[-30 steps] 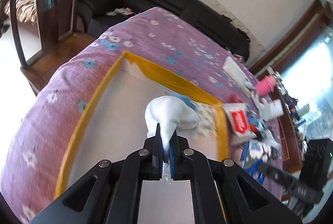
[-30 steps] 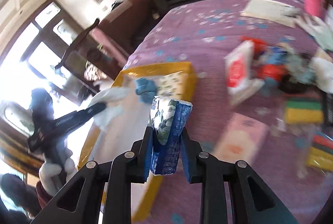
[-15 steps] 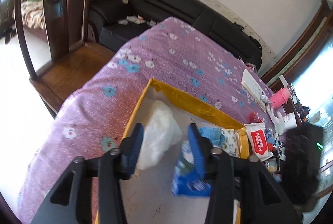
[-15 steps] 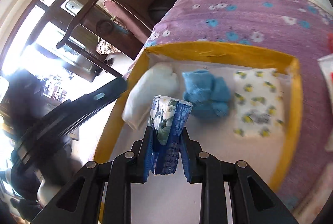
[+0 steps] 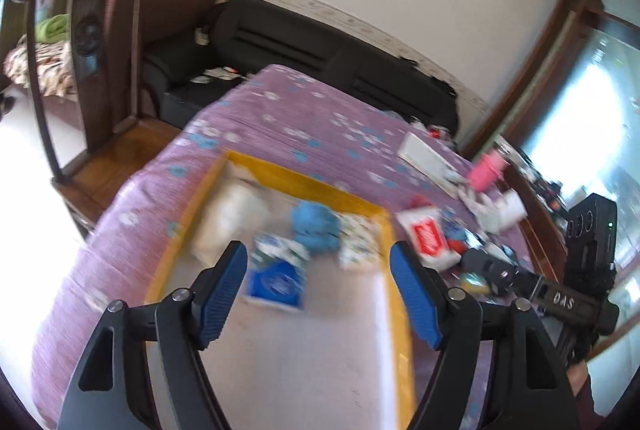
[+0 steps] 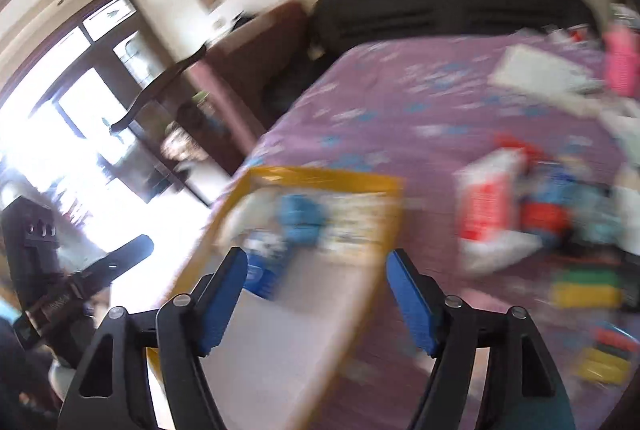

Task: Organize soft objects
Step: 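Lift both open tools away from the tray, then grasp the pink rose tissue pack with the left tool while the right tool grasps the sponge-strip bag, then carry both items into the yellow tray and open both tools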

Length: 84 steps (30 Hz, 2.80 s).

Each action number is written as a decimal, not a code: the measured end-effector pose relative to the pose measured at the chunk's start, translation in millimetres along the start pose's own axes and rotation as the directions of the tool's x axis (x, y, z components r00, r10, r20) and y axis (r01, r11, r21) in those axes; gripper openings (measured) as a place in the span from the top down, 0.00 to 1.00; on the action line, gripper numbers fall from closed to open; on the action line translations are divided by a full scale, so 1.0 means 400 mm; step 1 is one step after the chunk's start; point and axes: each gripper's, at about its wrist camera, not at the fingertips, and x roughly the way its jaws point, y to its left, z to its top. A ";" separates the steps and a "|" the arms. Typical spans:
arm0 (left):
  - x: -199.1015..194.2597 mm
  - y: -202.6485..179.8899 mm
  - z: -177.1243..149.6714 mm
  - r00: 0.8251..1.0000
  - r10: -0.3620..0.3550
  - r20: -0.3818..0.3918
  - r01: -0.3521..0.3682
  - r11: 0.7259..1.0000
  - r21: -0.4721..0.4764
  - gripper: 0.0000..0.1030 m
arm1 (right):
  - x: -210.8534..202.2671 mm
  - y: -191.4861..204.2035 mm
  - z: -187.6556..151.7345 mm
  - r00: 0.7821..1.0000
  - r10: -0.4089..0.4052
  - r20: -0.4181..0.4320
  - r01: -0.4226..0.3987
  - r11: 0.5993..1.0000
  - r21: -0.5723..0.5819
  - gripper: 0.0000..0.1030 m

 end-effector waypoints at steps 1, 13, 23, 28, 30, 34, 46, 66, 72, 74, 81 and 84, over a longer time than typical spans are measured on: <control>-0.003 -0.029 -0.018 1.000 -0.019 -0.010 0.019 1.000 0.011 0.24 | -0.034 -0.030 -0.015 0.999 -0.040 0.017 0.040 0.999 0.009 0.22; 0.084 -0.331 -0.199 0.977 -0.089 -0.195 0.115 0.985 0.126 0.22 | -0.308 -0.453 -0.259 0.957 -0.291 0.009 0.276 0.914 0.297 0.17; 0.168 -0.427 -0.261 0.958 0.015 -0.286 0.041 0.981 0.190 0.22 | -0.272 -0.541 -0.248 0.951 -0.309 0.012 0.294 0.914 0.280 0.18; 0.186 -0.428 -0.253 0.953 0.041 -0.300 0.017 0.982 0.189 0.22 | -0.183 -0.598 -0.186 0.977 -0.211 -0.019 0.205 0.918 0.339 0.18; 0.190 -0.427 -0.248 0.953 0.053 -0.297 0.006 0.981 0.196 0.22 | -0.155 -0.590 -0.188 0.988 -0.134 -0.072 0.151 0.931 0.332 0.18; 0.218 -0.412 -0.239 0.950 0.083 -0.302 -0.021 0.979 0.202 0.22 | -0.147 -0.532 -0.228 0.981 0.101 -0.167 -0.044 0.949 0.313 0.17; 0.375 -0.490 -0.243 0.925 0.181 -0.334 -0.048 0.928 0.370 0.22 | -0.090 -0.386 -0.213 0.962 -0.235 -0.141 0.227 0.971 -0.073 0.17; 0.480 -0.506 -0.275 0.915 0.262 -0.306 -0.095 0.879 0.468 0.51 | -0.173 -0.468 -0.274 0.933 -0.329 -0.146 0.336 0.942 0.023 0.50; 0.392 -0.496 -0.273 0.944 0.145 -0.298 -0.023 0.926 0.377 0.52 | -0.172 -0.445 -0.287 0.928 -0.344 -0.146 0.350 0.936 0.019 0.51; 0.352 -0.490 -0.271 0.950 0.105 -0.294 0.003 0.939 0.344 0.52 | -0.173 -0.437 -0.289 0.927 -0.344 -0.147 0.350 0.937 0.016 0.51; 0.209 -0.421 -0.257 0.959 -0.007 -0.282 0.076 0.969 0.234 0.51 | -0.200 -0.392 -0.293 0.933 -0.336 -0.129 0.339 0.941 0.004 0.57; 0.158 -0.355 -0.235 0.968 0.006 -0.252 0.047 0.977 0.206 0.51 | -0.217 -0.359 -0.280 0.939 -0.327 -0.106 0.328 0.945 -0.008 0.57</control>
